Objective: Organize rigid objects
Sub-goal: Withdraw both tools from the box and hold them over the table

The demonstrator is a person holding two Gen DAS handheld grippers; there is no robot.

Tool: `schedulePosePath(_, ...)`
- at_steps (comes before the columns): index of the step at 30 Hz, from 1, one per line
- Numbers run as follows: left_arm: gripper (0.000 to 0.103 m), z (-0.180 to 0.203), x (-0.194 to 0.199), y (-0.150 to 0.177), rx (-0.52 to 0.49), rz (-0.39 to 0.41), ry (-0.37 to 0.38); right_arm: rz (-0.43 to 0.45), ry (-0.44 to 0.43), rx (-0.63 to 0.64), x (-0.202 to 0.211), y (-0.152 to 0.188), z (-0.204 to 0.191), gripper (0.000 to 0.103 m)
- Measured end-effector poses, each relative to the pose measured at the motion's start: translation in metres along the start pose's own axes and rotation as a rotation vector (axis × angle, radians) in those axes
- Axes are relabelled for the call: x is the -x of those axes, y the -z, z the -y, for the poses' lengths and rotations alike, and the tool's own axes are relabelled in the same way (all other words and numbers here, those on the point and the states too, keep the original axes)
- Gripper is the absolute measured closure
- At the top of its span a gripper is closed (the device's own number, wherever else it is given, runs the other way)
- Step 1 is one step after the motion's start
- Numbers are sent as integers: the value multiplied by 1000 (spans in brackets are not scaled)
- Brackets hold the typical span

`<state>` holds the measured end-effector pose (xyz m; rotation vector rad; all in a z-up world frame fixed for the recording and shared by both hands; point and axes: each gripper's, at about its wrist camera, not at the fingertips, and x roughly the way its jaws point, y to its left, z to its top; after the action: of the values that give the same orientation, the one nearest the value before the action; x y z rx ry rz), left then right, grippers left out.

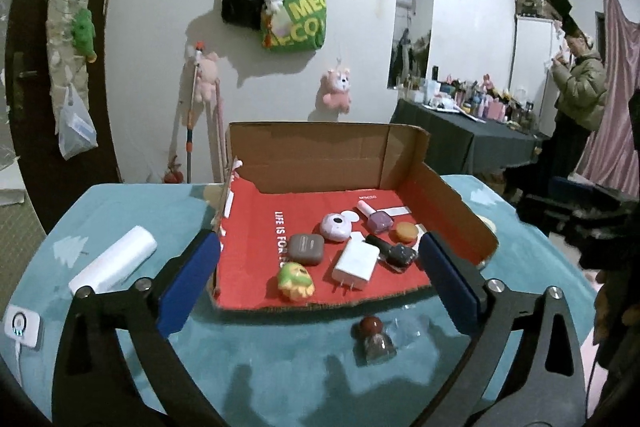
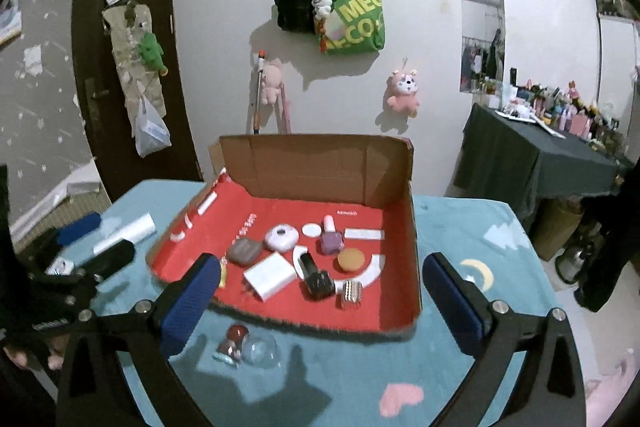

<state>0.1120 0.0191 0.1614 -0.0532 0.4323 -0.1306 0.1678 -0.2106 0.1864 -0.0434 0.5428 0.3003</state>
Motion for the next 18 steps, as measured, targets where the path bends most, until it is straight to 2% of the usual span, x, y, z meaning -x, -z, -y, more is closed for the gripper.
schedulePosePath(9, 1, -2, 12, 43, 4, -22, -35, 12, 31, 31, 1, 61, -21, 0)
schedulePosePath(18, 1, -5, -12, 89, 11, -125, -60, 0, 88, 23, -24, 107, -22, 0)
